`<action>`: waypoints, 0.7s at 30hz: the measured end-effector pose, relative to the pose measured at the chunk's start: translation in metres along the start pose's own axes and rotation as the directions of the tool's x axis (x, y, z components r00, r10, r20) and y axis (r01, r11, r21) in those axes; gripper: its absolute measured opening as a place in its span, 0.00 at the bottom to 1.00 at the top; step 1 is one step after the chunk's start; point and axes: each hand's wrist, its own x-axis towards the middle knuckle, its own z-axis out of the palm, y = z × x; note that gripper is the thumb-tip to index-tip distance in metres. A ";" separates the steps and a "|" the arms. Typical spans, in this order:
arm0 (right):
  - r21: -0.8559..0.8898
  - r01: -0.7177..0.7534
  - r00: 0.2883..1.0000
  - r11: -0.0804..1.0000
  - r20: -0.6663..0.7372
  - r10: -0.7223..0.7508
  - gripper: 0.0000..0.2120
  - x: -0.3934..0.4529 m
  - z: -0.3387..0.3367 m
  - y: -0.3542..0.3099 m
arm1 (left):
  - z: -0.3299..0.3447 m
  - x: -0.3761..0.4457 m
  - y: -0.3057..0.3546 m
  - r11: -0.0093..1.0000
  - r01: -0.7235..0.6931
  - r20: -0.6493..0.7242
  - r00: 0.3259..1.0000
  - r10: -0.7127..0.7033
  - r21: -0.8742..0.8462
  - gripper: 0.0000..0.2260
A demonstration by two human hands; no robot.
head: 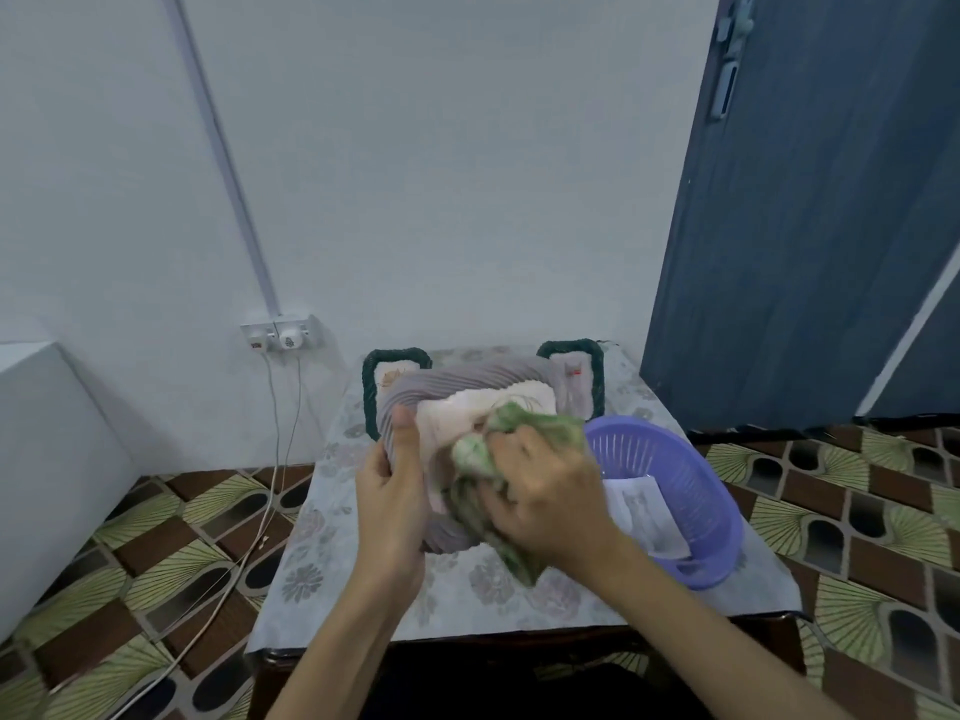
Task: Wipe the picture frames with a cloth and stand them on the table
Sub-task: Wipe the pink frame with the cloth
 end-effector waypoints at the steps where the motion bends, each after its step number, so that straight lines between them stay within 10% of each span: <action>1: -0.025 -0.082 0.996 0.996 0.017 0.082 0.10 0.007 0.001 0.010 | -0.002 -0.002 -0.002 1.000 -0.007 -0.004 1.000 0.007 0.009 0.29; 4: -0.052 -0.282 0.959 0.958 -0.023 0.281 0.09 0.034 0.006 0.013 | 0.003 -0.009 -0.006 0.999 -0.007 0.008 1.000 0.007 0.037 0.26; 9: 0.049 0.034 0.999 0.998 0.035 -0.036 0.14 -0.005 0.013 -0.017 | -0.007 0.001 -0.003 1.000 -0.012 0.013 1.000 0.012 0.027 0.26; 14: -0.097 -0.282 0.958 0.954 0.013 0.285 0.15 0.025 0.009 0.014 | -0.009 -0.004 -0.002 0.992 -0.088 0.027 0.996 0.086 0.092 0.26; 21: -0.044 -0.023 0.999 0.999 0.038 0.024 0.12 -0.008 0.010 -0.008 | -0.017 0.005 -0.003 0.998 -0.038 -0.013 0.999 0.039 0.057 0.31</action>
